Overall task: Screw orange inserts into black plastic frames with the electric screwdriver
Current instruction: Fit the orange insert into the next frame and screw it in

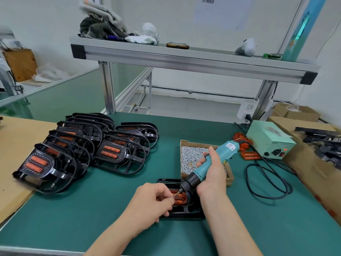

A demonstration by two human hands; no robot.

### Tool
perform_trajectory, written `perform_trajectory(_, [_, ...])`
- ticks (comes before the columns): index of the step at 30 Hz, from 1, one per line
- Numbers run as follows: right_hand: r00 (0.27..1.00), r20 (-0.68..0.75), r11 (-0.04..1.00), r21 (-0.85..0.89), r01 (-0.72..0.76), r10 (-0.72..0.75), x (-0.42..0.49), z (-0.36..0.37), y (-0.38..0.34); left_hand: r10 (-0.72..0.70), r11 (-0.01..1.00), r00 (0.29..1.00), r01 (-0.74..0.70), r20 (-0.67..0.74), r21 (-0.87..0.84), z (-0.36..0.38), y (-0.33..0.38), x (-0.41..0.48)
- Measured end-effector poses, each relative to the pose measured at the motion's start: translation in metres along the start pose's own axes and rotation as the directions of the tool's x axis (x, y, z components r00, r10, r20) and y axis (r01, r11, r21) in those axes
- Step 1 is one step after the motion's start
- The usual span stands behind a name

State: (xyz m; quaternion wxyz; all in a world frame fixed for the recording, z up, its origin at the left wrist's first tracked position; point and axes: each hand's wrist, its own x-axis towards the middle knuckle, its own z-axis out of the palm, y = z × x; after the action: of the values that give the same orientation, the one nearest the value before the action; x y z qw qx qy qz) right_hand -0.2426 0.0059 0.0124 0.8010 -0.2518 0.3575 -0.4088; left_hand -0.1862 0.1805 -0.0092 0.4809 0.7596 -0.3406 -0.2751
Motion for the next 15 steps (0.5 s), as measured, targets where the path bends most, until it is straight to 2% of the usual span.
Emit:
perform_trajectory(4, [1.0,-0.008,1.0,-0.016,0.012,-0.012,-0.002,0.001,0.004,0.018,0.997,0.999,-0.016,-0.028,0.073,-0.001,0.0,-0.001])
perform_trajectory(7, [0.999,-0.032,0.999,-0.032,0.029,-0.03,-0.003,0.002,0.007,0.049,0.98,0.995,-0.03,-0.091,0.196,0.0,0.001,-0.002])
perform_trajectory(11, [0.996,-0.046,0.996,-0.059,0.074,-0.077,-0.005,0.006,0.011,0.181,0.879,0.966,-0.073,-0.187,0.471,0.003,0.003,-0.003])
perform_trajectory(15, [0.992,-0.041,0.989,-0.095,0.114,-0.118,-0.006,0.008,0.015,0.222,0.754,0.967,-0.087,-0.127,0.651,0.003,0.005,-0.003])
